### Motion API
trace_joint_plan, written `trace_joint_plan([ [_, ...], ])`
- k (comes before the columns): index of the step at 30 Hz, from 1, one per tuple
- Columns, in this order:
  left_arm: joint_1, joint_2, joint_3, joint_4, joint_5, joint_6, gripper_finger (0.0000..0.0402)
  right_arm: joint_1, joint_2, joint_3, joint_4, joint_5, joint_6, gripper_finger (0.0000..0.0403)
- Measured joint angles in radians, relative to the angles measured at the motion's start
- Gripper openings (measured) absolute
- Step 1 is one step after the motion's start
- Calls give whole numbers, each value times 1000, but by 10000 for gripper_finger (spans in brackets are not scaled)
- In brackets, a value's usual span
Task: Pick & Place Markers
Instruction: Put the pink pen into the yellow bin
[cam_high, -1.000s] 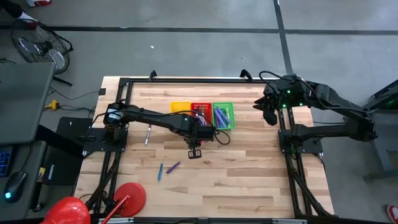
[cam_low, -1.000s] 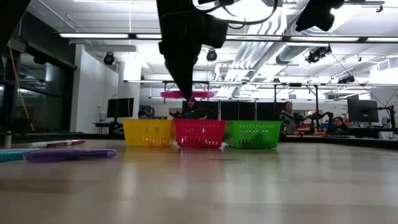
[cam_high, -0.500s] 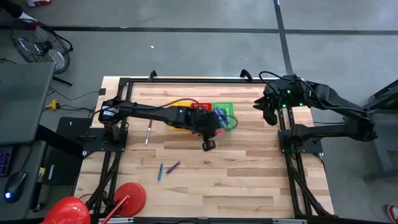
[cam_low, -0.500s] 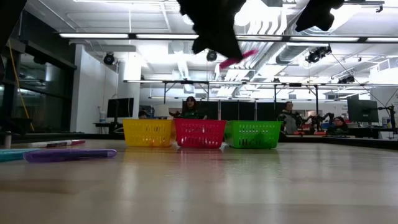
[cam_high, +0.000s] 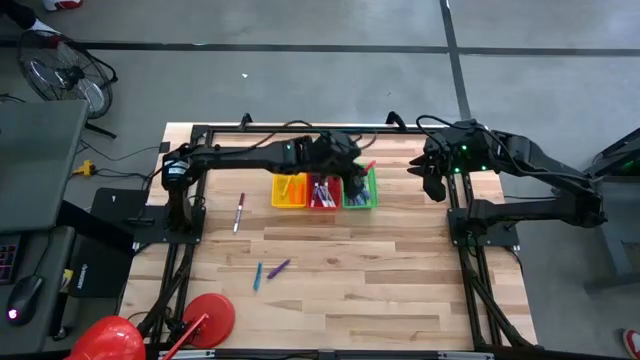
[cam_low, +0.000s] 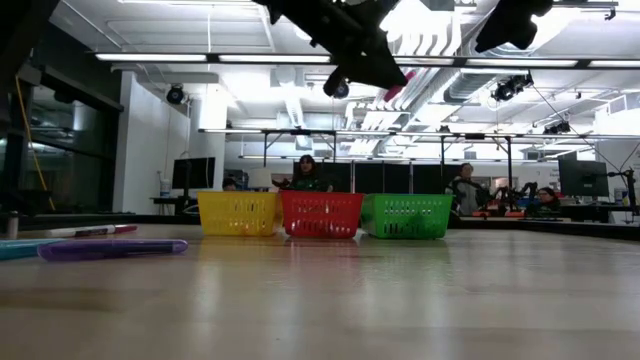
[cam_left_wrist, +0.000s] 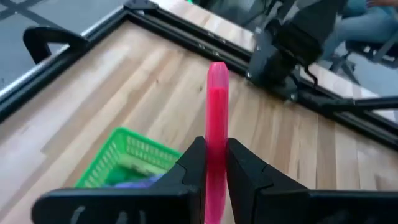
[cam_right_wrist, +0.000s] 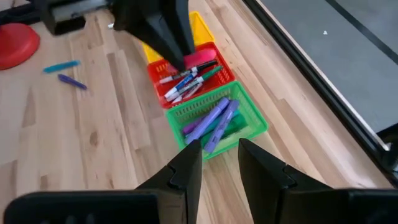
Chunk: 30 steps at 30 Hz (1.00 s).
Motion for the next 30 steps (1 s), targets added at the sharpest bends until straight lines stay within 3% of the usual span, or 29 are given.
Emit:
trace_joint_plan([
  [12, 89, 0, -15, 275, 137, 34, 34, 0, 0, 0, -28, 88, -7, 94],
  [20, 134, 0, -226, 545, 153, -53, 30, 0, 0, 0, -28, 100, 35, 94],
  [30, 166, -166, -458, 545, 111, -86, 30, -3, 0, 0, -22, 156, 72, 94],
])
